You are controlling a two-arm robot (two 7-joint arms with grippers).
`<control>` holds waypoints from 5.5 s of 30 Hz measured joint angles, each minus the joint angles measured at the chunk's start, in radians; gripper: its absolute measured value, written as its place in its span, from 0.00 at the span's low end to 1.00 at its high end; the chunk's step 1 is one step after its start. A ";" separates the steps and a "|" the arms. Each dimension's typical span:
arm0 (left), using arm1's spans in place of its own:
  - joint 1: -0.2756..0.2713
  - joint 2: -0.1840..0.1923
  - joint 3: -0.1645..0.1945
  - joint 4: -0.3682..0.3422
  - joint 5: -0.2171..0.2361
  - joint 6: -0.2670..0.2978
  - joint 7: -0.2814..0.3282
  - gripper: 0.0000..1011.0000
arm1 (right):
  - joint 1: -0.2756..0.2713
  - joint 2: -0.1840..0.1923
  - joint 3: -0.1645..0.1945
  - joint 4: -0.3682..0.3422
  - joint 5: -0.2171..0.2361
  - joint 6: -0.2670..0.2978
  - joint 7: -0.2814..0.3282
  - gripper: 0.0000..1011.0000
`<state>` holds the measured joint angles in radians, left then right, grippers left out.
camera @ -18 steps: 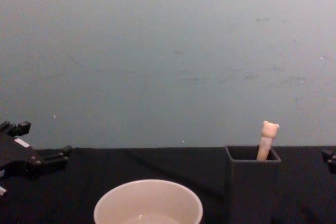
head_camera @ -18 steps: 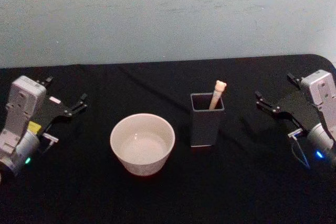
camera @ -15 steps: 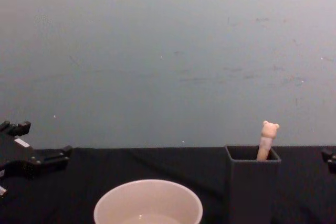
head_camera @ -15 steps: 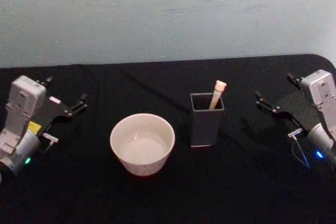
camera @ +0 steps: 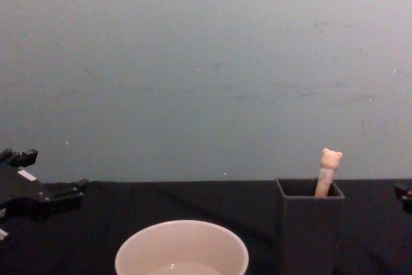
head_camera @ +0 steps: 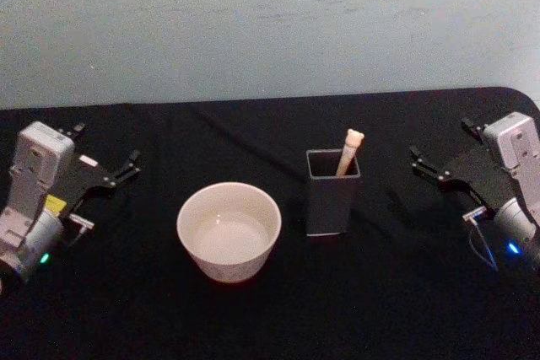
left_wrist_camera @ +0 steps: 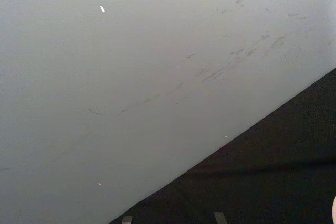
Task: Pick up the stirring spoon with one hand, stir inside the cup, then place it back in its original position.
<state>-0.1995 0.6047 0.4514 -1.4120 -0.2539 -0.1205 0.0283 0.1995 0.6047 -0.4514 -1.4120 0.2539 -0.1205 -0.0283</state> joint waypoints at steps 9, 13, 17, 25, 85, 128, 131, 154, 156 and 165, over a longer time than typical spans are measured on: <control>0.000 0.000 0.000 0.000 0.000 0.000 0.000 0.99 | 0.000 0.000 0.000 0.000 0.000 0.000 0.000 0.99; 0.000 0.000 0.000 0.000 0.000 0.000 0.000 0.99 | 0.000 0.000 0.000 0.000 0.000 0.000 0.000 0.99; 0.000 0.000 0.000 0.000 0.000 0.000 0.000 0.99 | 0.000 0.000 0.000 0.000 0.000 0.000 0.000 0.99; 0.000 0.000 0.000 0.000 0.000 0.000 0.000 0.99 | 0.000 0.000 0.000 0.000 0.000 0.000 0.000 0.99; 0.000 0.000 0.000 0.000 0.000 0.000 0.000 0.99 | 0.145 -0.065 0.036 0.145 0.392 0.038 0.754 0.99; 0.000 0.000 0.000 0.000 0.000 0.000 0.000 0.99 | 0.212 -0.124 -0.001 0.228 0.373 0.024 0.785 0.91; 0.000 0.000 0.000 0.000 0.000 0.000 0.000 0.99 | 0.212 -0.124 -0.001 0.228 0.373 0.024 0.785 0.83; 0.000 0.000 0.000 0.000 0.000 0.000 0.000 0.99 | 0.211 -0.124 -0.001 0.228 0.374 0.024 0.785 0.21; 0.000 0.000 0.000 0.000 0.000 0.000 0.000 0.99 | 0.211 -0.124 -0.001 0.228 0.374 0.024 0.785 0.21; 0.000 0.000 0.000 0.000 0.000 0.000 0.000 0.99 | 0.209 -0.124 0.000 0.223 0.374 0.024 0.783 0.21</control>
<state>-0.1996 0.6046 0.4514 -1.4119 -0.2539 -0.1205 0.0283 0.4086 0.4812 -0.4518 -1.1886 0.6281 -0.0969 0.7543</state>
